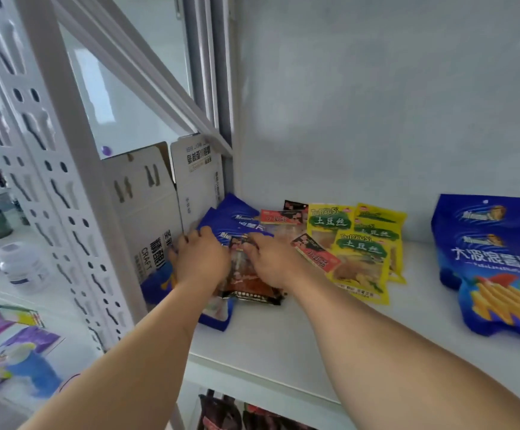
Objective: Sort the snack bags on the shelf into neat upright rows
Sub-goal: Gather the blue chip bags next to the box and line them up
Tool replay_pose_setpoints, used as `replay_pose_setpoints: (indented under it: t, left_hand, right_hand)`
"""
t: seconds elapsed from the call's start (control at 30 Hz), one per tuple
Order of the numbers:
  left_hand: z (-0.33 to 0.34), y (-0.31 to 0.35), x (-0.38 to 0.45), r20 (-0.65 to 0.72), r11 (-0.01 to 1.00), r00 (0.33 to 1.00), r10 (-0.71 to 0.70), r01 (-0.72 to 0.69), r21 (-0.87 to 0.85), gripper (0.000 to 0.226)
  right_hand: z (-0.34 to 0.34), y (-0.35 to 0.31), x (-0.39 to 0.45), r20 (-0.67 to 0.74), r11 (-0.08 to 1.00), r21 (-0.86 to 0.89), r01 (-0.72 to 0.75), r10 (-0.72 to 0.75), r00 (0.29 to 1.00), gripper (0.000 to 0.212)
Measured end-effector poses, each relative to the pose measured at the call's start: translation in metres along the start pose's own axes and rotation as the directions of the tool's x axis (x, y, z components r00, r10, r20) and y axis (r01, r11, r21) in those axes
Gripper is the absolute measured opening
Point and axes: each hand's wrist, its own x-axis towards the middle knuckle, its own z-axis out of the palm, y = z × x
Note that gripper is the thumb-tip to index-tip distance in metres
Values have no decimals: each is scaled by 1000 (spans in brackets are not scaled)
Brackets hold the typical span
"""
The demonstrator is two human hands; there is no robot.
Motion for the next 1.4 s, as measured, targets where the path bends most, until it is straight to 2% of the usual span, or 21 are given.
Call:
replay_pose_setpoints:
  t: [0.07,0.13,0.37,0.43,0.53,0.7,0.8,0.9,1.03,1.23,1.3,1.4]
  left_hand:
    - [8,-8,2,57,998,998,-32,35,-56,54]
    - [13,-12,6,70,995,997,-44,50,-91,58]
    - [17,-16,16,137,992,988,-69,82,-94,89]
    - [20,-18,17,150,990,984,-91,105,-89,93]
    - [24,-21,15,157,980,980,-118,141,-141,96]
    - [30,-29,14,175,904,965,-196,247,-350,95]
    - [28,-30,12,173,904,964,-202,252,-347,92]
    - [28,-31,13,155,905,968,-197,240,-350,93]
    - [30,-32,14,144,895,968,-205,245,-371,95]
    - [32,-34,13,127,870,972,-198,234,-434,91]
    - [32,-35,13,118,864,973,-196,228,-449,90]
    - [31,-36,12,99,857,978,-184,209,-471,90]
  right_hand:
    - [9,5,-2,12,998,-14,-56,56,998,55]
    - [10,15,-3,-40,994,-66,-90,87,995,56]
    - [-5,44,-2,-126,944,-263,-200,172,977,53]
    - [-7,40,4,-207,955,-223,-198,152,966,48]
    - [-11,24,22,-279,990,-62,-126,104,955,43]
    - [-6,-4,47,-108,994,23,-103,105,989,47]
    - [-4,-6,48,-88,982,-77,-174,167,982,45]
    - [-6,-6,48,-94,939,-162,-304,292,952,42]
    - [-6,-4,59,-28,913,-111,-394,393,919,45]
    - [-6,-2,88,137,914,-79,-399,406,903,51]
    - [-9,-3,91,152,906,-11,-424,420,894,48]
    - [-11,-1,95,163,817,321,-479,451,878,44]
